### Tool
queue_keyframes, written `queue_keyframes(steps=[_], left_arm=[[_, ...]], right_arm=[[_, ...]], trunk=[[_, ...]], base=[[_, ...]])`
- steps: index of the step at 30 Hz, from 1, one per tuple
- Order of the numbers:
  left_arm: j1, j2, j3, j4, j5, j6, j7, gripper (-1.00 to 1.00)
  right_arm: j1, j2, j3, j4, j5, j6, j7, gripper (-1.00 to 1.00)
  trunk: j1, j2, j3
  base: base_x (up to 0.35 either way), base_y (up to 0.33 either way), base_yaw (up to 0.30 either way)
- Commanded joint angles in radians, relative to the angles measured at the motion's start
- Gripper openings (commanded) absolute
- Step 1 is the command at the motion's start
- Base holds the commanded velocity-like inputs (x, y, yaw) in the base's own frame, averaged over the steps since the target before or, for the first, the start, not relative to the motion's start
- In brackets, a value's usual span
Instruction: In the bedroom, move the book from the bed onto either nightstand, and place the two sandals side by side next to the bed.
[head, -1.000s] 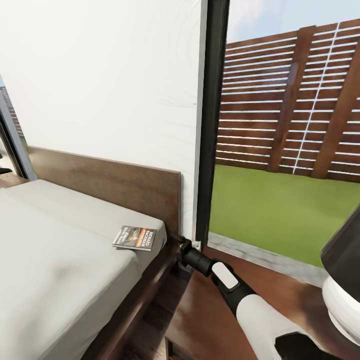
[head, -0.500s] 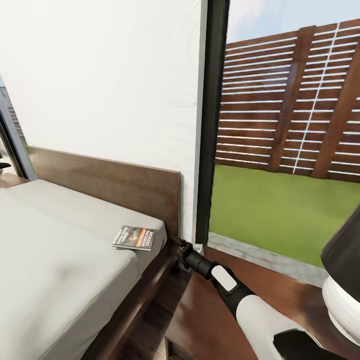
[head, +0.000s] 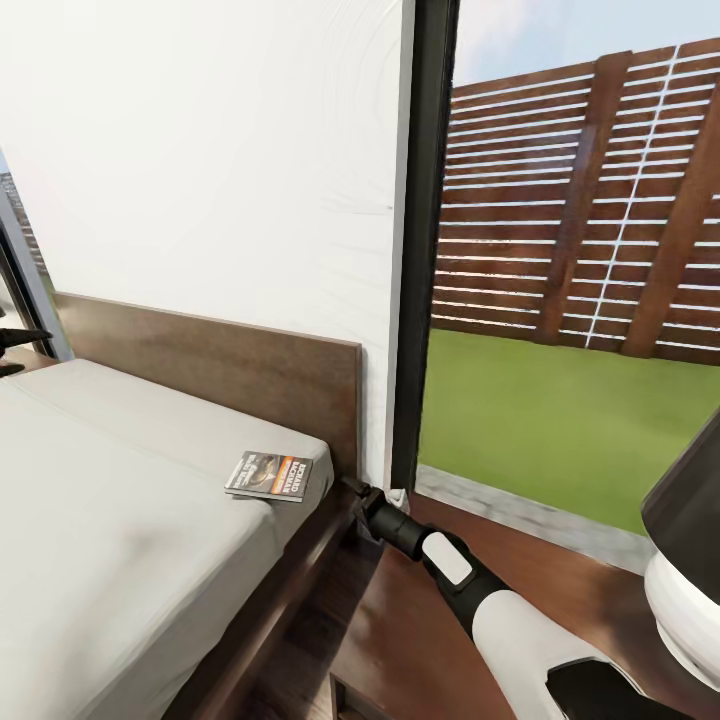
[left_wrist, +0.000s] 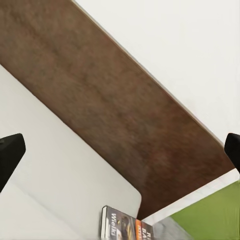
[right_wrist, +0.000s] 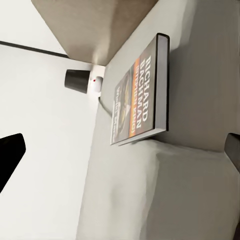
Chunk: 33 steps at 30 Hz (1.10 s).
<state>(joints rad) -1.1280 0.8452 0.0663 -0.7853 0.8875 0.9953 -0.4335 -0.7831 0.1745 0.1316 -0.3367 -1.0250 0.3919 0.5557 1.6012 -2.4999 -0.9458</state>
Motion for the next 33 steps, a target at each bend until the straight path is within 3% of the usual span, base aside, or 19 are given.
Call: queue_keyframes(steps=[1, 33], left_arm=[[-0.001, -0.002, 0.001, 0.001, -0.007, 0.004, -0.006, 1.0], [-0.001, -0.009, -0.005, 0.0, -0.007, 0.003, -0.006, 1.0]], right_arm=[[-0.001, 0.0, 0.001, 0.001, -0.005, 0.004, 0.001, 1.0], [-0.001, 0.0, -0.001, 0.001, -0.003, 0.008, 0.005, 1.0]], trunk=[[0.0, -0.001, -0.001], [0.0, -0.001, -0.001]], base=[[0.0, 0.0, 0.0], [0.0, 0.01, 0.0]])
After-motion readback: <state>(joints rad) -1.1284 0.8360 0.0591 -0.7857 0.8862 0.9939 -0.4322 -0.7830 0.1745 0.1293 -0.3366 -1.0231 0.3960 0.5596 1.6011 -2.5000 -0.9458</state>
